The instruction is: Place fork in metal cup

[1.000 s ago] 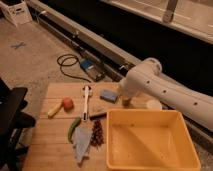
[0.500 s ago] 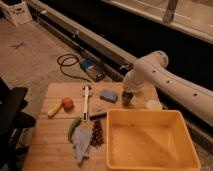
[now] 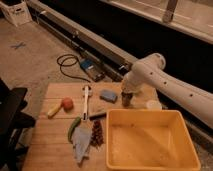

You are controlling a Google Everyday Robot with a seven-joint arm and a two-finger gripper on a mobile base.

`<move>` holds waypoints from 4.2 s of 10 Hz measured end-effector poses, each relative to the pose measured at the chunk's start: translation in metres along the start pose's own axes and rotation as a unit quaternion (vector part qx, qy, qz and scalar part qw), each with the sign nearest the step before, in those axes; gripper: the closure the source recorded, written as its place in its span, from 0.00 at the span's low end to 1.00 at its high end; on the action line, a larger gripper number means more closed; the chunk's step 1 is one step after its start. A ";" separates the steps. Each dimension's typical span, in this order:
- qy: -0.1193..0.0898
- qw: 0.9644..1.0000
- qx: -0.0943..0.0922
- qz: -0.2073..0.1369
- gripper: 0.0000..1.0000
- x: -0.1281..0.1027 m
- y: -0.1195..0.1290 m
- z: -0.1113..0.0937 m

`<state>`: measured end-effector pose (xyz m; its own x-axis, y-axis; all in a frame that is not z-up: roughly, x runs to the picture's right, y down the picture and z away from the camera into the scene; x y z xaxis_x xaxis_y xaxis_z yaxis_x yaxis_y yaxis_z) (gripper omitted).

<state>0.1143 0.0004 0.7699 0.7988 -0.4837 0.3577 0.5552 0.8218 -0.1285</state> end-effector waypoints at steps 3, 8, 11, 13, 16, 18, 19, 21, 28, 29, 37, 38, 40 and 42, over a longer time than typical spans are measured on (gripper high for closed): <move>-0.002 1.000 0.002 0.010 0.86 0.003 0.000 0.001; -0.018 0.998 -0.007 0.066 0.86 0.039 0.025 0.035; -0.035 0.996 -0.013 0.084 0.86 0.040 0.032 0.057; -0.045 0.996 -0.020 0.073 0.86 0.024 0.025 0.069; -0.062 0.996 -0.035 0.058 0.86 0.001 0.018 0.090; -0.071 0.995 -0.040 0.059 0.86 -0.002 0.020 0.097; -0.074 0.995 -0.042 0.058 0.86 -0.005 0.019 0.099; -0.082 0.993 -0.045 0.068 0.84 -0.005 0.022 0.101; -0.103 0.991 -0.035 0.076 0.35 -0.009 0.018 0.102; -0.104 0.991 -0.034 0.077 0.35 -0.008 0.018 0.102; -0.038 0.994 -0.035 0.093 0.35 0.028 0.017 0.052; -0.018 0.994 -0.038 0.097 0.35 0.041 0.020 0.035; 0.017 0.993 -0.043 0.106 0.35 0.066 0.027 0.009; 0.015 0.993 -0.043 0.105 0.35 0.064 0.026 0.011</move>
